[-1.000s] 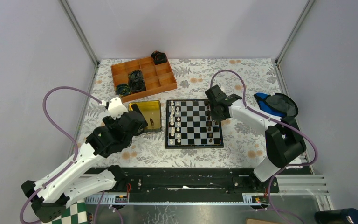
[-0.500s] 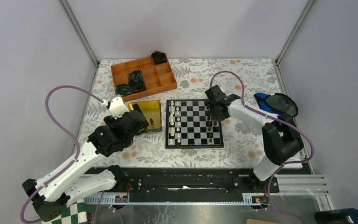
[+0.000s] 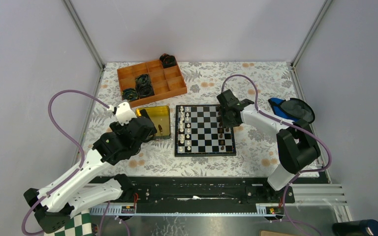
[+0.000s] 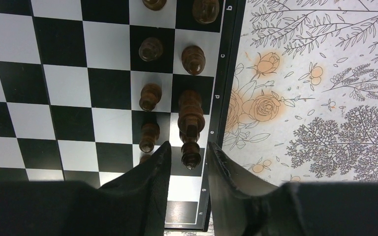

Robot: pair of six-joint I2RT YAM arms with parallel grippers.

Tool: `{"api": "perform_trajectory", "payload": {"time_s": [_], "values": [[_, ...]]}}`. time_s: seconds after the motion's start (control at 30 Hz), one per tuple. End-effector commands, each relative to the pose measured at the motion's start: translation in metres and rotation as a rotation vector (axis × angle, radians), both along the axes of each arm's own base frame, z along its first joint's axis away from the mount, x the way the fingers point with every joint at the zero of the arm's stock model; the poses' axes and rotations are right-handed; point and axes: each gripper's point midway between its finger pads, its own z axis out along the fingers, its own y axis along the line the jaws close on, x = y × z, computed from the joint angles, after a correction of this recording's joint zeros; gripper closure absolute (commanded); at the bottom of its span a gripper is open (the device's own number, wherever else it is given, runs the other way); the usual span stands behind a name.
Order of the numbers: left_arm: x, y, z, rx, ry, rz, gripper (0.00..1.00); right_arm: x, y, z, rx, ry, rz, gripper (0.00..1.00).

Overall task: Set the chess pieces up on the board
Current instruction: Place the chess piece on the chessboard.

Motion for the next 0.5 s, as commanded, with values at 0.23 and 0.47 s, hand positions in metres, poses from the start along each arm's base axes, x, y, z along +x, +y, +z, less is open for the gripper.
{"api": "perform_trajectory", "payload": {"time_s": [0.23, 0.47], "values": [[0.005, -0.001, 0.003, -0.015, -0.032, 0.010, 0.01, 0.016, 0.003, 0.055, 0.028, -0.111, 0.013, 0.58], [0.007, -0.007, -0.011, 0.000, -0.001, -0.021, 0.01, 0.022, 0.022, 0.106, 0.081, -0.210, 0.062, 0.58]]}}
